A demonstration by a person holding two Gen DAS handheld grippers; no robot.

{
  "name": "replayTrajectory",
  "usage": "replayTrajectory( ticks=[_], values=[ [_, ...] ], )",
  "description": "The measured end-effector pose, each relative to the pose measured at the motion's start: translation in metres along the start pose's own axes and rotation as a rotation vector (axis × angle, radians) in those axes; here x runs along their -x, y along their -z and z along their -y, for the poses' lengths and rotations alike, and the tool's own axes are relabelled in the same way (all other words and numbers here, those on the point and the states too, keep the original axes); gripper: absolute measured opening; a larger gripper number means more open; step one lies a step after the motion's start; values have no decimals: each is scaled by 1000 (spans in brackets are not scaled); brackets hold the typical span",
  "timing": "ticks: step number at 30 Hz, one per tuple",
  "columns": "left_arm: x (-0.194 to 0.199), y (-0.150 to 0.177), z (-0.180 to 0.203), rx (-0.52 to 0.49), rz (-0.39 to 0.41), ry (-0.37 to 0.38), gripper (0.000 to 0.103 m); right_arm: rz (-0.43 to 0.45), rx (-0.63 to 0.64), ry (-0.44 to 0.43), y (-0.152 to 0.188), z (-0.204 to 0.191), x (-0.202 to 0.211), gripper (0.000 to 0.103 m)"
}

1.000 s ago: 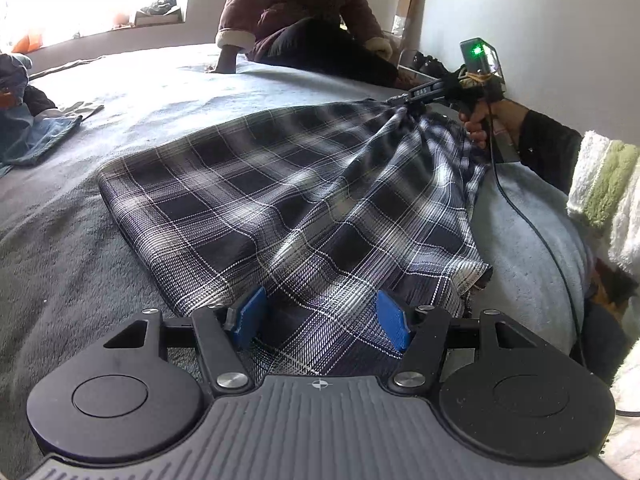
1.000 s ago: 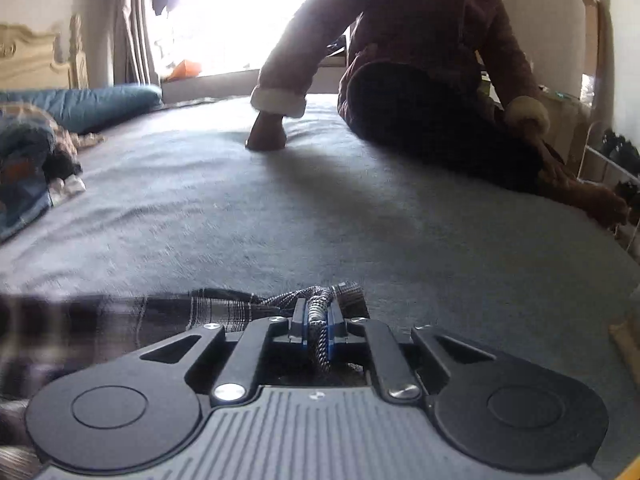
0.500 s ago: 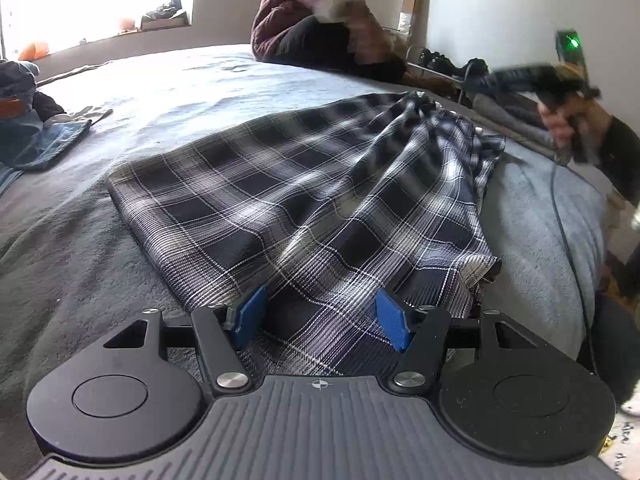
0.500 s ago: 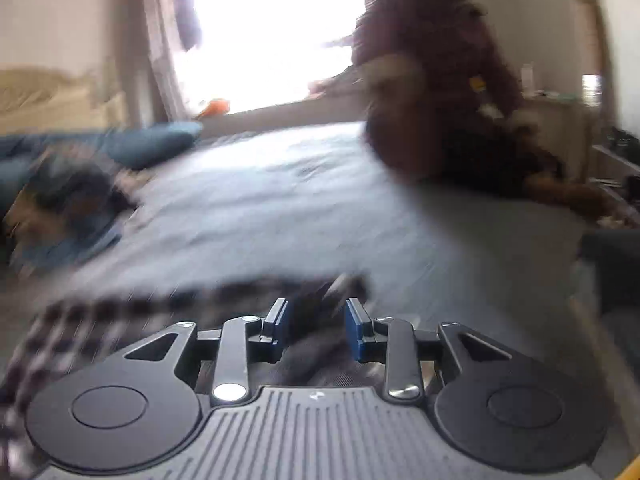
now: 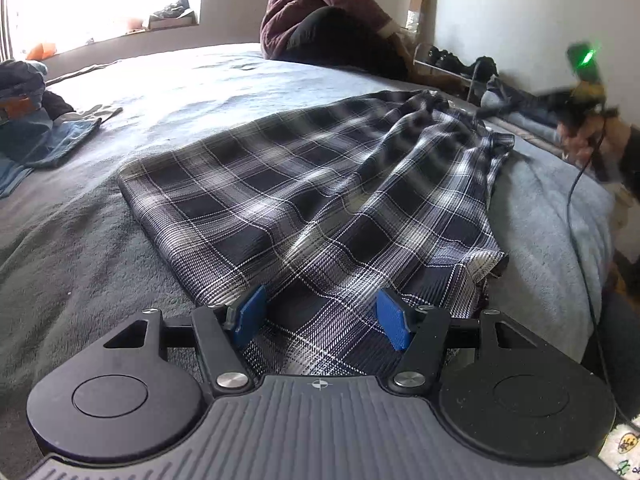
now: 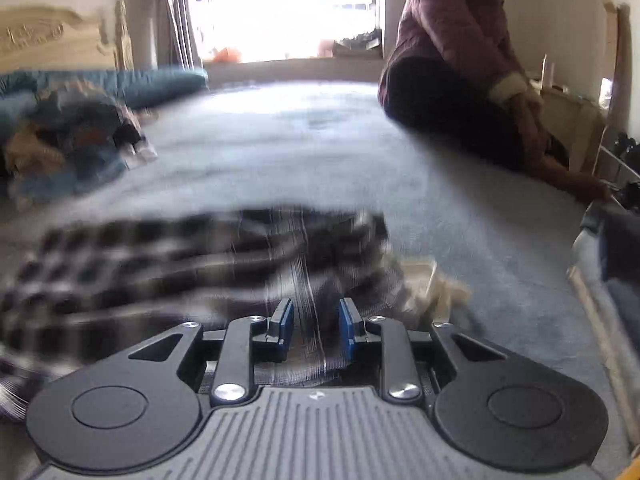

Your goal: Fold clothes

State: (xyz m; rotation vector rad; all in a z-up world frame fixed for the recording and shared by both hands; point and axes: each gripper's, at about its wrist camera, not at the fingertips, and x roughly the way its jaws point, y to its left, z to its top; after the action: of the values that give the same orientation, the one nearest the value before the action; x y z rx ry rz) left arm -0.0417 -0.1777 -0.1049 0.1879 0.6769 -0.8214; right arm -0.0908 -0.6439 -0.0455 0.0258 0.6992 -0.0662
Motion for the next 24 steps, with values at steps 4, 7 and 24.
replayTrajectory(
  ticks=[4, 7, 24],
  values=[
    [8, 1, -6, 47, 15, -2, 61, -62, -51, 46, 21, 8, -10, 23],
    [23, 1, -12, 82, 47, -5, 61, -18, -56, 91, 6, -10, 31, 27],
    [81, 40, -54, 353, 81, -44, 62, -5, 205, -168, 52, -245, 68, 40]
  ],
)
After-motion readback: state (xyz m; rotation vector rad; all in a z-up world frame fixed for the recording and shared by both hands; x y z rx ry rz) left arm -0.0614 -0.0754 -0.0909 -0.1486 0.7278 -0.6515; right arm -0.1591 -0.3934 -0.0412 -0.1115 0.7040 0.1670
